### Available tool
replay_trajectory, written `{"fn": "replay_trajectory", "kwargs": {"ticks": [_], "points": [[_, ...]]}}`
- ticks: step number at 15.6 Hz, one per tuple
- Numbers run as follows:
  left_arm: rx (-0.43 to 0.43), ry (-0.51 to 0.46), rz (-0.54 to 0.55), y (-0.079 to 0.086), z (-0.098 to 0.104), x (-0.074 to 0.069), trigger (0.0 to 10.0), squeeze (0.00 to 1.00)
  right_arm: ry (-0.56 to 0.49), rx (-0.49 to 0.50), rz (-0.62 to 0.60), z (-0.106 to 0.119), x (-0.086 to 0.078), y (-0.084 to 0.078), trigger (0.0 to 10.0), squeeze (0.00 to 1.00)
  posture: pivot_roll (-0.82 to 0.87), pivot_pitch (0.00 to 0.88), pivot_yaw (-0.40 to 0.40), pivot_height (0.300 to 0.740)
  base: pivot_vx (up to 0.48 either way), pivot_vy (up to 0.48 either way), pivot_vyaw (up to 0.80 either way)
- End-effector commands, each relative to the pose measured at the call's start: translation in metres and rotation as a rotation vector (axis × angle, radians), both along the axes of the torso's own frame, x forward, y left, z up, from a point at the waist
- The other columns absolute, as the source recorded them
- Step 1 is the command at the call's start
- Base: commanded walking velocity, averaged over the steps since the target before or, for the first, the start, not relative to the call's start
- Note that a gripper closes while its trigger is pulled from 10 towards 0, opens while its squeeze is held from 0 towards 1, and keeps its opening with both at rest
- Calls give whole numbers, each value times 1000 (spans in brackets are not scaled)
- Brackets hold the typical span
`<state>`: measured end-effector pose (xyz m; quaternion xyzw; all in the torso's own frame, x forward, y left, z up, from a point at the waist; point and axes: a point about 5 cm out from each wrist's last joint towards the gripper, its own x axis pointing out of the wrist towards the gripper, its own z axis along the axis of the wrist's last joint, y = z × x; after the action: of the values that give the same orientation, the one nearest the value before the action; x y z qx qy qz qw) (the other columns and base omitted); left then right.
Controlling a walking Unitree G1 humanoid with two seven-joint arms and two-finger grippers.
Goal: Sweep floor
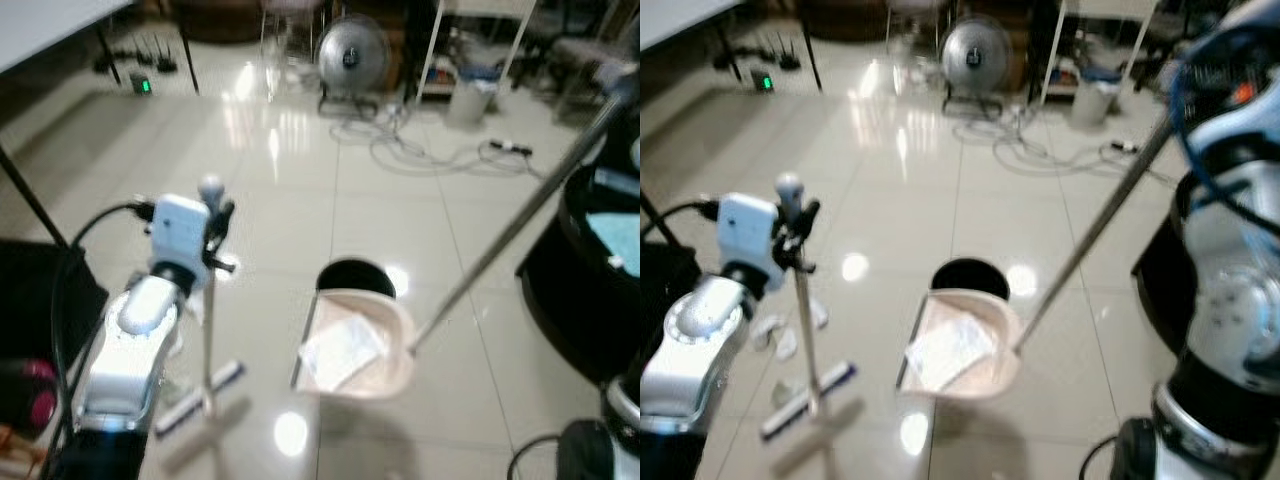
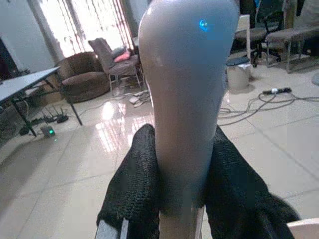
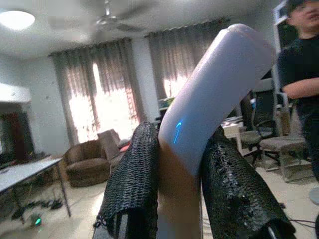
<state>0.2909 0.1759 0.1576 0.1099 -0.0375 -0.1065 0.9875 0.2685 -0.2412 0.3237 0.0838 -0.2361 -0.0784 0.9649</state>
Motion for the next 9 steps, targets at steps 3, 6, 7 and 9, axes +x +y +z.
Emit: {"fn": "replay_trajectory", "kwargs": {"ticks": [3,6,7,9], "points": [[1,-49,-18,-4,10,2,10000,0,-49,-5,-40,9,-3,-8,10000,0,-27,13,-22,740,426,0,0],[0,-51,-20,-5,11,3,10000,0,-52,-1,-37,10,-3,-8,10000,0,-28,13,-15,740,426,0,0],[0,-51,-22,-5,11,3,10000,0,-53,-1,-40,10,-3,-8,10000,0,-29,15,-15,740,424,0,0],[0,-50,-24,-5,11,3,10000,0,-53,-1,-42,9,-4,-8,10000,0,-30,14,-16,740,428,0,0]]}}
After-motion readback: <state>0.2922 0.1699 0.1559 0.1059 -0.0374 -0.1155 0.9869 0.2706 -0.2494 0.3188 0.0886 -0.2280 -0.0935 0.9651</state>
